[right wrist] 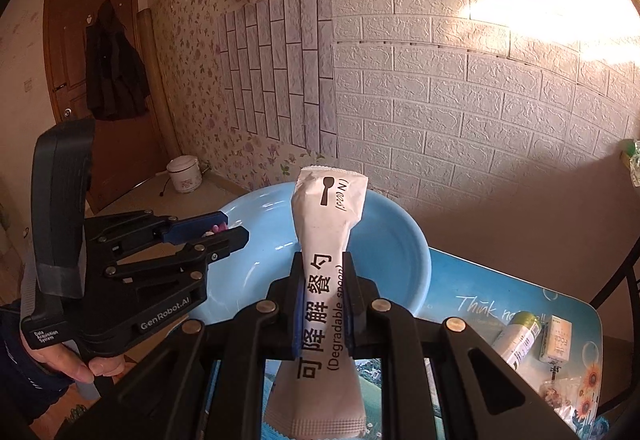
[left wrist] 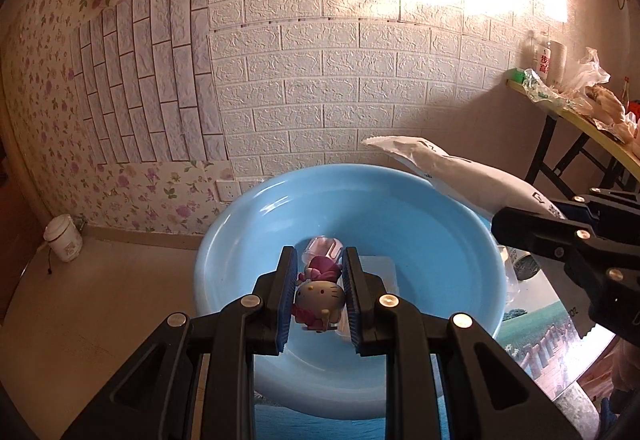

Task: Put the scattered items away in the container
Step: 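Carry the figure and spoon packet over the blue basin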

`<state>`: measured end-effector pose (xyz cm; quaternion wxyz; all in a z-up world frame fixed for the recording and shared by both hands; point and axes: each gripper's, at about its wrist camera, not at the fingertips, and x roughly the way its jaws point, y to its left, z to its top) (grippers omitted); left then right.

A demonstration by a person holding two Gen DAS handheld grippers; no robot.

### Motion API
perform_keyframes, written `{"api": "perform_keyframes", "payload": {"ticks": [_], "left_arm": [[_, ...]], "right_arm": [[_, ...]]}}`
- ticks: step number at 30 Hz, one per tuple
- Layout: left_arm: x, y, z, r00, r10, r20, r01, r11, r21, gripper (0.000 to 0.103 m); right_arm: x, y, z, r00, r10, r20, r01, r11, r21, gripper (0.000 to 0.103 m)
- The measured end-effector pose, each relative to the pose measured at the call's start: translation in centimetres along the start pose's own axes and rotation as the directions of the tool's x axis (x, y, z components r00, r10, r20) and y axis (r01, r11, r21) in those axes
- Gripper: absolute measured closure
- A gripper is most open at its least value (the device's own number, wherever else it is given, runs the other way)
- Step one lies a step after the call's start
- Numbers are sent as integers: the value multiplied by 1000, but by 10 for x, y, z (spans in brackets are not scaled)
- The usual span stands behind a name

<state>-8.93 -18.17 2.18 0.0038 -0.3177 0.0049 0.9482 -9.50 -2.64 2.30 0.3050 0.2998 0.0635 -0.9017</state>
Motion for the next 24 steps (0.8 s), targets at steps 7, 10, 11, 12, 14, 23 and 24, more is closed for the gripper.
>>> {"api": "perform_keyframes", "payload": {"ticks": [7, 10, 11, 12, 14, 23, 24], "left_arm": [[18, 10, -5, 1000, 6, -24, -6, 1000, -14, 82], [26, 12, -5, 999, 10, -35, -11, 1000, -16, 82], [28, 12, -5, 999, 10, -37, -11, 1000, -15, 82], [29, 12, -5, 999, 9, -39, -10, 1000, -14, 82], [32, 11, -6, 999, 4, -40, -4, 1000, -12, 82], [38, 7, -7, 999, -5, -54, 4, 1000, -7, 69], [36, 7, -7, 999, -2, -46, 2, 1000, -2, 66]], "right_arm": [[20, -3, 0, 1000, -2, -29, 2, 1000, 4, 87], [27, -6, -2, 999, -8, -42, 8, 1000, 7, 87], [29, -6, -3, 999, -10, -46, 10, 1000, 9, 87], [30, -7, -4, 999, -9, -50, 9, 1000, 11, 87], [33, -6, -6, 998, -9, -54, 10, 1000, 11, 87], [44, -9, -9, 997, -11, -74, 12, 1000, 11, 87], [45, -9, -9, 997, -10, -76, 11, 1000, 12, 87]]}}
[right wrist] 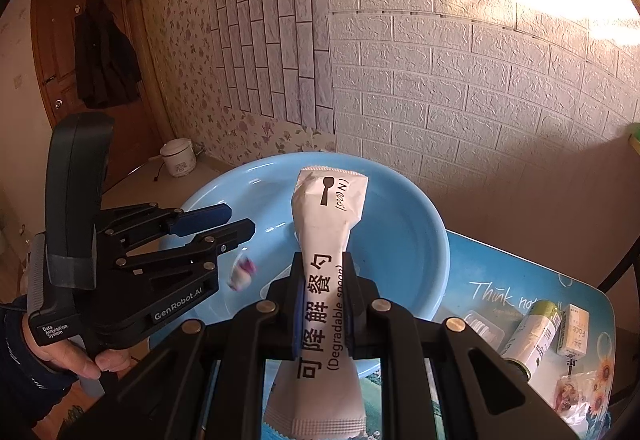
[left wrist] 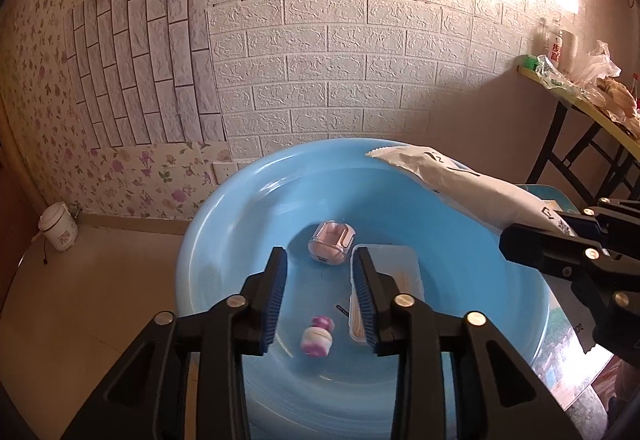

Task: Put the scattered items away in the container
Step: 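Carry the figure and spoon packet over the blue basin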

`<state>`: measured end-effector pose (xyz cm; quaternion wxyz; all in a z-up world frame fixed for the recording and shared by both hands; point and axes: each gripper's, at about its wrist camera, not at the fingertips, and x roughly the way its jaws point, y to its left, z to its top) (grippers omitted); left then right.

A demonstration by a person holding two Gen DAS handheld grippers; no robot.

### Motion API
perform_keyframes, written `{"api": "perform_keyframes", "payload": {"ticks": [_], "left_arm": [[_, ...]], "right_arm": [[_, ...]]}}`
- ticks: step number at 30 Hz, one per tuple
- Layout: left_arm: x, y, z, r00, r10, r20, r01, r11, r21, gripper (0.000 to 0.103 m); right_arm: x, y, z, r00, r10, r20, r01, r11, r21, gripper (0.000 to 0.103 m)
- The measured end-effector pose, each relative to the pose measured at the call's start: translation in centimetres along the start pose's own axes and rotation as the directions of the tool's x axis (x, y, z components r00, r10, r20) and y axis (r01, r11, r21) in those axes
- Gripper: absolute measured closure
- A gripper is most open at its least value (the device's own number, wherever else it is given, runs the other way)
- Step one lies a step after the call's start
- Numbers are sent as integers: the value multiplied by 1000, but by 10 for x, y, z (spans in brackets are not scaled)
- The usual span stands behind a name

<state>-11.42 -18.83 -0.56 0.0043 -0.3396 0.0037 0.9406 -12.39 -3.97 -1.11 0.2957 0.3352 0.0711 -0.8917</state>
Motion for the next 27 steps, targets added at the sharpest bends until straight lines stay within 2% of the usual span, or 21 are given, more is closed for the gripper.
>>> {"api": "perform_keyframes", "payload": {"ticks": [5, 7, 10, 12, 16, 18, 27], "left_arm": [[-4, 1, -1, 1000, -1, 14, 1, 1000, -1, 65], [-5, 3, -1, 1000, 1, 10, -1, 1000, -10, 61], [-8, 7, -2, 1000, 0, 13, 0, 1000, -31, 47], [-12, 9, -2, 1000, 1, 22, 0, 999, -46, 28], [-17, 9, -2, 999, 5, 37, -3, 999, -49, 21], [-19, 9, -1, 999, 12, 40, -10, 999, -46, 12], [-19, 16, -1, 999, 25, 39, -22, 998, -66, 10]], "right_arm": [[6, 0, -1, 1000, -1, -11, 1, 1000, -2, 88], [8, 0, -3, 1000, -3, -17, 3, 1000, -1, 87], [12, 0, -4, 1000, -7, -25, 7, 1000, 0, 88], [16, 0, -3, 999, -14, -29, 14, 1000, -5, 88], [27, -2, 1, 999, -22, -39, 22, 1000, 2, 88], [32, -3, 2, 999, -20, -46, 21, 1000, 12, 88], [42, 2, 2, 998, -23, -56, 23, 1000, 0, 87]]}}
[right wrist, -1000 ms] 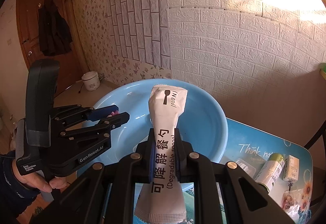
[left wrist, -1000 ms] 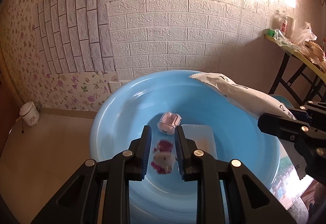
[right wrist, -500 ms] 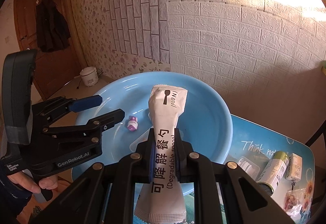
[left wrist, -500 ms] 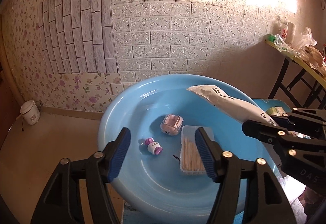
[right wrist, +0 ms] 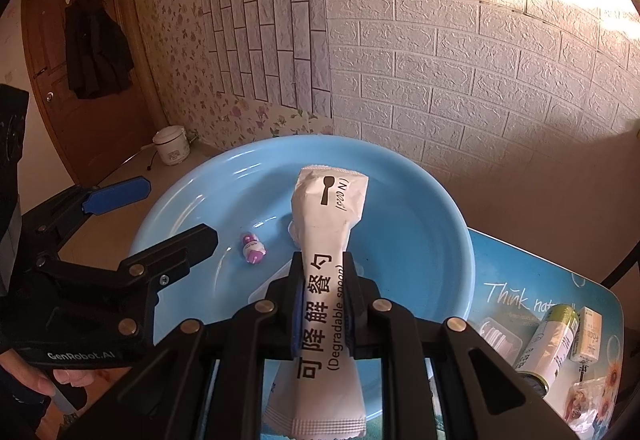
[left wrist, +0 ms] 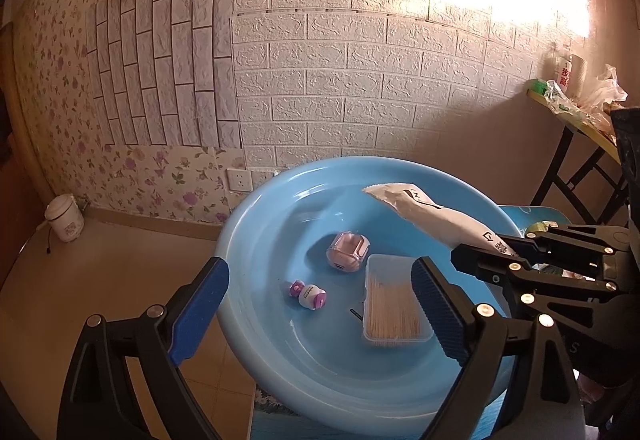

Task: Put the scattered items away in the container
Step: 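Carry the figure and spoon packet over the blue basin, then release the figure and spoon packet into the basin and withdraw both tools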

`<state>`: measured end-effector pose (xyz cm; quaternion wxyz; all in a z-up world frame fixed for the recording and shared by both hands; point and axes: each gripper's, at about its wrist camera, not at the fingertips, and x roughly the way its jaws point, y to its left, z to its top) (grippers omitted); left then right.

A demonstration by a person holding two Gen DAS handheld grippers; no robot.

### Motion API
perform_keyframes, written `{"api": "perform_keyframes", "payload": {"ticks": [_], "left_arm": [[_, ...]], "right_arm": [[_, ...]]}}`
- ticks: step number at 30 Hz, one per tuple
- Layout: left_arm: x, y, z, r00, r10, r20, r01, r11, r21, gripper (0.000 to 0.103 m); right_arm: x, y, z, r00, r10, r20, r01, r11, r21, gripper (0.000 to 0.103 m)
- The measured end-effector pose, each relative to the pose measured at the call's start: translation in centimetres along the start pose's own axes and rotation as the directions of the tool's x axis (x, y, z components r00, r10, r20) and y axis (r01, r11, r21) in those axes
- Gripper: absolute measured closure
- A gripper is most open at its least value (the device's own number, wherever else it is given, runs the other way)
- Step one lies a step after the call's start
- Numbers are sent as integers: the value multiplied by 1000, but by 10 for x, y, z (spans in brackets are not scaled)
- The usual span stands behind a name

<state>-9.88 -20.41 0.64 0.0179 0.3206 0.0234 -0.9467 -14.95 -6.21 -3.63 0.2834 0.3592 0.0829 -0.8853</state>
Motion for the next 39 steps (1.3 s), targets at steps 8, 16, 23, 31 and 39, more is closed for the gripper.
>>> {"api": "perform_keyframes", "payload": {"ticks": [8, 16, 23, 31, 39], "left_arm": [[1, 0, 0, 1000, -1, -6, 1, 1000, -6, 10], [-1, 9, 2, 1000, 17, 1, -17, 999, -37, 10], [-6, 6, 4, 1000, 19, 6, -19, 999, -32, 10], [-17, -5, 8, 1000, 16, 16, -16, 1000, -16, 10], [-34, -19, 15, 999, 11, 34, -11, 1000, -1, 9]], "right_arm": [[9, 0, 1, 1000, -12, -12, 12, 999, -34, 87], [10, -15, 0, 999, -41, -9, 41, 999, 19, 26], [1, -8, -5, 999, -41, 7, 41, 999, -26, 26], [-14, -14, -7, 999, -52, 13, 52, 999, 9, 26], [-42, -30, -12, 995, -96, 25, 94, 992, 82, 26]]}}
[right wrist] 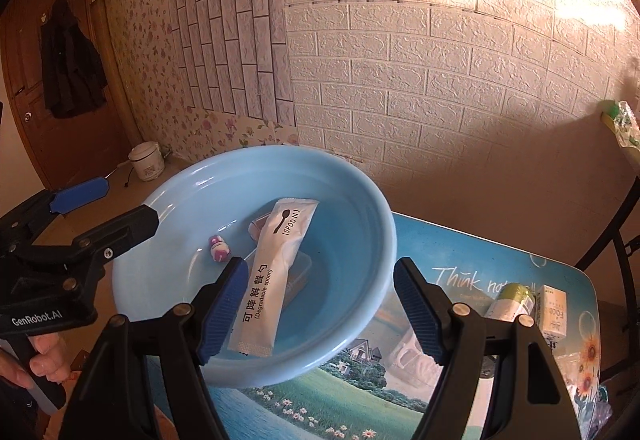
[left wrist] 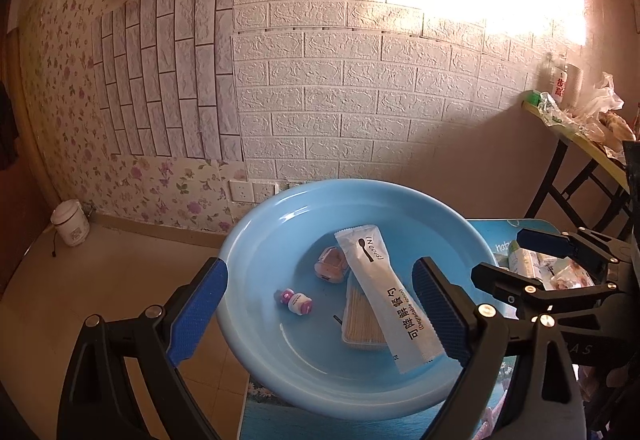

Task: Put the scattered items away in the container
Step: 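Release the figure and spoon packet into the basin and withdraw both tools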

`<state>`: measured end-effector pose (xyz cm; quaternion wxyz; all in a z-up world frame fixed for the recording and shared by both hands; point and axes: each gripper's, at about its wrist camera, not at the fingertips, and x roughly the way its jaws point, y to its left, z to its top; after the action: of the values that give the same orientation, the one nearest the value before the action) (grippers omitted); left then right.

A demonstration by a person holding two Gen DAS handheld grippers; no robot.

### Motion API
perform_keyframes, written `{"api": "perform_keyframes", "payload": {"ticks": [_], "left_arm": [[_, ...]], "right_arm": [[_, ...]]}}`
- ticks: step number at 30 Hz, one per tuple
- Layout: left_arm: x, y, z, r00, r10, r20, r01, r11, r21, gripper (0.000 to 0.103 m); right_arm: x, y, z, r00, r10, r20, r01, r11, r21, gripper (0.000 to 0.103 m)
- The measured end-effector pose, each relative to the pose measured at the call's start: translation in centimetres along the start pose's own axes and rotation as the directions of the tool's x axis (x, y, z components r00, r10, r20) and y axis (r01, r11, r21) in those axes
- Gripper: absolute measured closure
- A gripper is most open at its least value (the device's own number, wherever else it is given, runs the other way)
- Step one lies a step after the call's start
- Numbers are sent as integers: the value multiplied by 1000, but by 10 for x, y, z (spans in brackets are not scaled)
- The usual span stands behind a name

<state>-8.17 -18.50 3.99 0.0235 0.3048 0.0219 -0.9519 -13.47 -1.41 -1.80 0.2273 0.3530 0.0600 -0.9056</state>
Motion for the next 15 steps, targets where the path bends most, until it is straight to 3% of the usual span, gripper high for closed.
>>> {"api": "perform_keyframes", "payload": {"ticks": [8, 15], "left_arm": [[-14, -30, 0, 1000, -24, 2, 24, 999, 33, 8], [-21, -68, -2, 998, -63, -7, 63, 996, 55, 7]], "right_arm": [[-30, -25, -14, 1000, -25, 8, 24, 997, 69, 24], [-60, -58, -32, 997, -76, 21, 72, 987, 144, 14]]}}
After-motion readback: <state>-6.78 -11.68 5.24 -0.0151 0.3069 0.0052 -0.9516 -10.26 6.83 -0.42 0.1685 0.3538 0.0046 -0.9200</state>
